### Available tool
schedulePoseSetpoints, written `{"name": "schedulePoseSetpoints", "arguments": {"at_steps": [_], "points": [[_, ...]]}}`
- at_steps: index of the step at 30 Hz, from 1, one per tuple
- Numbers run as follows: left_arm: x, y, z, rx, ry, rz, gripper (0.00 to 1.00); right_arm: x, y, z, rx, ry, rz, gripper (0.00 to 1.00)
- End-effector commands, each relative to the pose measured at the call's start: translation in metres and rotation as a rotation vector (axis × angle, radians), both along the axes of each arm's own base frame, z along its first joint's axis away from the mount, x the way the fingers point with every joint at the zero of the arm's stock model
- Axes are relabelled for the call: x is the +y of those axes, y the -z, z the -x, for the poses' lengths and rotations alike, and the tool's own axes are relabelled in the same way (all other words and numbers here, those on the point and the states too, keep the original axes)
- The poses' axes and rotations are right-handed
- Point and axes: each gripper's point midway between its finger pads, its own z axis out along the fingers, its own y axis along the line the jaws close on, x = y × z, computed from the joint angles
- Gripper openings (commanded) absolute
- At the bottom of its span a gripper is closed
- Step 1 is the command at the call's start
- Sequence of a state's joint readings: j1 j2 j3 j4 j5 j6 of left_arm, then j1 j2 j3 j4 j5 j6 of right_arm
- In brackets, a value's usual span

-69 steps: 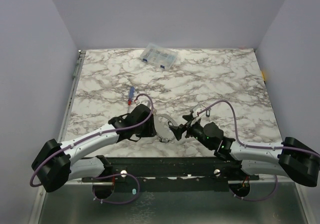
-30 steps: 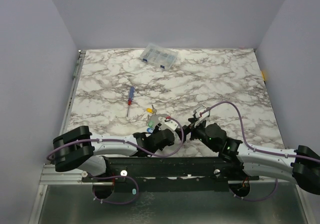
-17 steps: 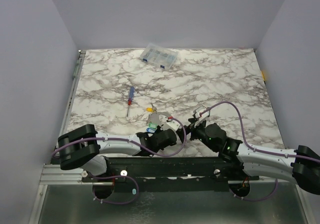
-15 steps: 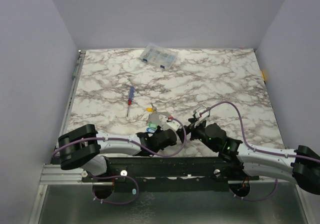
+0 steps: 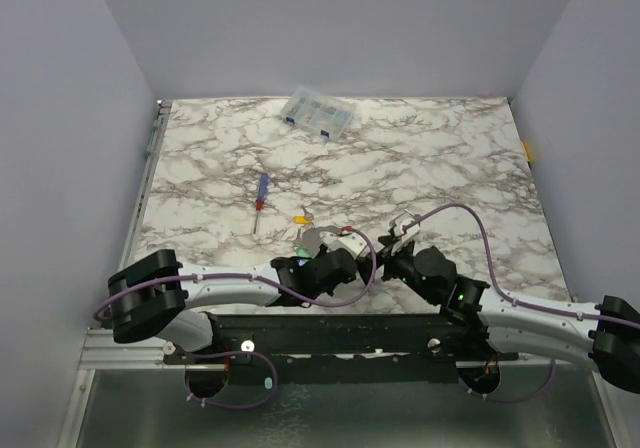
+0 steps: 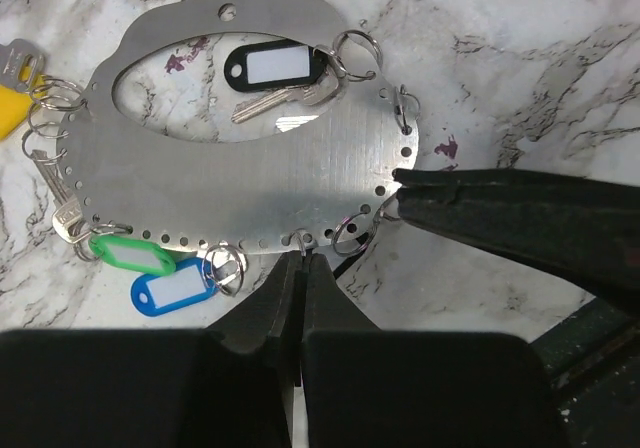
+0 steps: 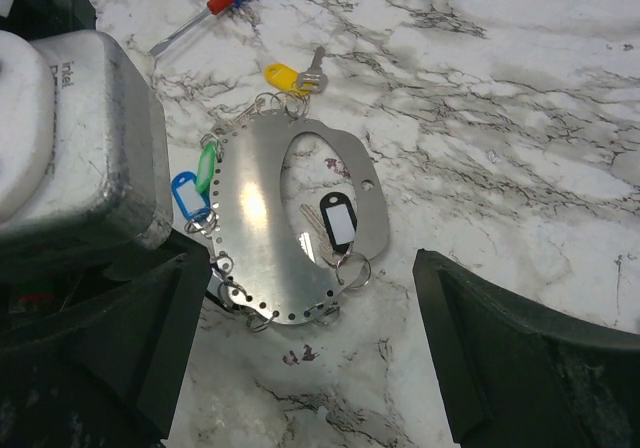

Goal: Put the keys on the keyring

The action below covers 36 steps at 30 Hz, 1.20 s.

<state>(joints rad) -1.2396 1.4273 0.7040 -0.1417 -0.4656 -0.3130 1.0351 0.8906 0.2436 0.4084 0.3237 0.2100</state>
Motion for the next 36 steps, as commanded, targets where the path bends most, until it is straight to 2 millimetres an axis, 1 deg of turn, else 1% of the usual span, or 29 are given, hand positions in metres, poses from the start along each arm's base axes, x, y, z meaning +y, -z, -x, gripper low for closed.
{"name": "schedulePoseSetpoints", "arguments": {"at_steps": [1,4,7,12,15,19,22,26,31,36], "points": [[-0.009,-0.015,0.006,0.07,0.032,0.071,0.0,0.003,-0.007,0.003,-0.004,-0.016,-0.025,0.95],[-0.01,-0.012,0.008,0.115,0.04,0.089,0.0,0.009,-0.004,0.008,0.006,-0.053,-0.033,0.95],[-0.01,-0.013,0.006,0.141,0.037,0.108,0.0,0.017,0.002,0.017,0.021,-0.118,-0.046,0.95],[-0.009,-0.023,-0.001,0.181,0.036,0.188,0.0,0.031,0.009,0.031,0.018,-0.231,-0.083,0.95],[-0.007,-0.029,-0.006,0.182,0.054,0.205,0.0,0.039,0.013,0.039,0.019,-0.291,-0.085,0.94],[-0.002,-0.027,-0.008,0.188,0.063,0.199,0.0,0.046,0.016,0.046,-0.003,-0.363,-0.069,0.94],[-0.001,-0.027,-0.007,0.2,0.061,0.21,0.0,0.049,0.018,0.043,-0.022,-0.366,-0.038,0.94],[-0.006,-0.035,-0.008,0.205,0.066,0.248,0.0,0.056,0.024,0.041,-0.073,-0.393,0.034,0.94],[-0.012,-0.042,-0.007,0.219,0.076,0.275,0.0,0.055,0.027,0.015,-0.197,-0.324,0.171,0.94],[-0.018,-0.05,-0.005,0.232,0.091,0.307,0.0,0.056,0.025,0.007,-0.294,-0.319,0.197,0.95]]}}
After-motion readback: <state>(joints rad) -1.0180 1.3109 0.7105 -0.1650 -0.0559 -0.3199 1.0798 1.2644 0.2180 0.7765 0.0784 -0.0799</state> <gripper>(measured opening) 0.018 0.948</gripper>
